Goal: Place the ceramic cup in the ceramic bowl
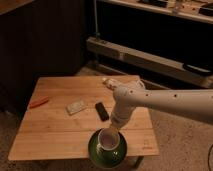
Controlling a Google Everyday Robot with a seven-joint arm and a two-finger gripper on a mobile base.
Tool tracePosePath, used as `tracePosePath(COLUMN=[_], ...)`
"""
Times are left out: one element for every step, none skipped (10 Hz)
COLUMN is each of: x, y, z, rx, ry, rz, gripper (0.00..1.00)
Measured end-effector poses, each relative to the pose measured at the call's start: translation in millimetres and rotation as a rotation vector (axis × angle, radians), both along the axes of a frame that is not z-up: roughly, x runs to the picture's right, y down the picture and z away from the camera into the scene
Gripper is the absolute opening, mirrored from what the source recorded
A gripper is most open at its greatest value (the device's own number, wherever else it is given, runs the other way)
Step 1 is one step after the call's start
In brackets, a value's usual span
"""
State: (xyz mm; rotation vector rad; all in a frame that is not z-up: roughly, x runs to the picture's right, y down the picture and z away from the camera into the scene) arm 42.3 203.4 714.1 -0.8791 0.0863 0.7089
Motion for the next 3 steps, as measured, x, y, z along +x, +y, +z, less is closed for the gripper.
tracePosePath(x=[-2.7,-3.6,-2.9], y=[2.1,2.8,3.1], z=[12.0,16.6,17.2], rx=[-0.012,-0.027,-0.038], ry=[-0.018,-0.028,-0.033], rz=[0.011,0.015,0.019], gripper=[0.8,0.8,0.8])
